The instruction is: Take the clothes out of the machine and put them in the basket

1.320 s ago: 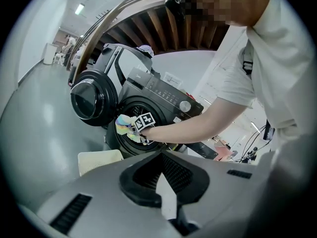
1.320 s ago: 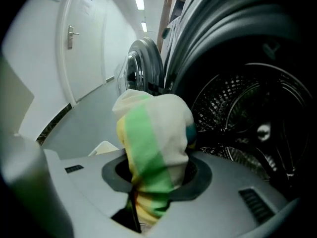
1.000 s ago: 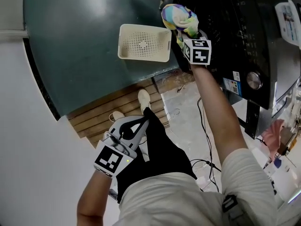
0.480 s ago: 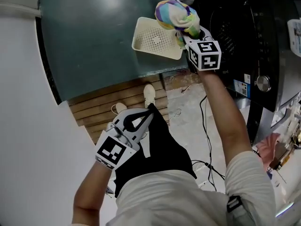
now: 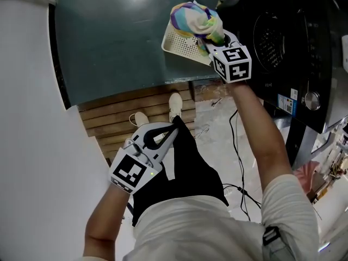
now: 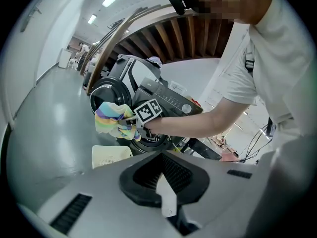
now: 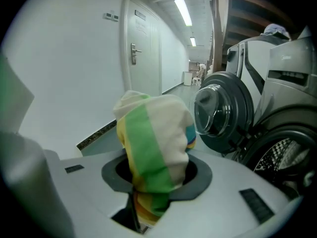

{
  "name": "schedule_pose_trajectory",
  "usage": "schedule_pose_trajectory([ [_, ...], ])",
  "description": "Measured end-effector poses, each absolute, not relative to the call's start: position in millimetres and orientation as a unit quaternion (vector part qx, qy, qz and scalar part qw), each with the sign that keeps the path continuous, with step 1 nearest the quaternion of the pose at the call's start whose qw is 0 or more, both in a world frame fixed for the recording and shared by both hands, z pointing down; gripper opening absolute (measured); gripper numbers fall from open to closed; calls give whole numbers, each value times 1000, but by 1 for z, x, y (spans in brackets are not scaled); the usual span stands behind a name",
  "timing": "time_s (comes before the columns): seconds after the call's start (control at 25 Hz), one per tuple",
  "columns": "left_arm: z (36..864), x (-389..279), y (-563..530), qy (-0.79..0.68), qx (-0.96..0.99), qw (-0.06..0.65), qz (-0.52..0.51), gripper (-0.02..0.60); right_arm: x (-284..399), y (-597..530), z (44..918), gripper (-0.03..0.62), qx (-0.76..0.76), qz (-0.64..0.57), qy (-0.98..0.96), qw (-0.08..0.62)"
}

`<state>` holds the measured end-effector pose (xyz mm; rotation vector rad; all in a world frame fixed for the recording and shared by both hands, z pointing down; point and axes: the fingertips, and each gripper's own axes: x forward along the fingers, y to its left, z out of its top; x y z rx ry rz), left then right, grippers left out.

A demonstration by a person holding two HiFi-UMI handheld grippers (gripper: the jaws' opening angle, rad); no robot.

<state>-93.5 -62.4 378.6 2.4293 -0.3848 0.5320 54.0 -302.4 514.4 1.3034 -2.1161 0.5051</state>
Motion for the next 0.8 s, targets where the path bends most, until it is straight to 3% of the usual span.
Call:
schedule_pose_trajectory([
  [0.8, 443, -95, -87, -176, 895, 346, 219, -3, 69, -299, 739, 146, 440, 268, -759, 399],
])
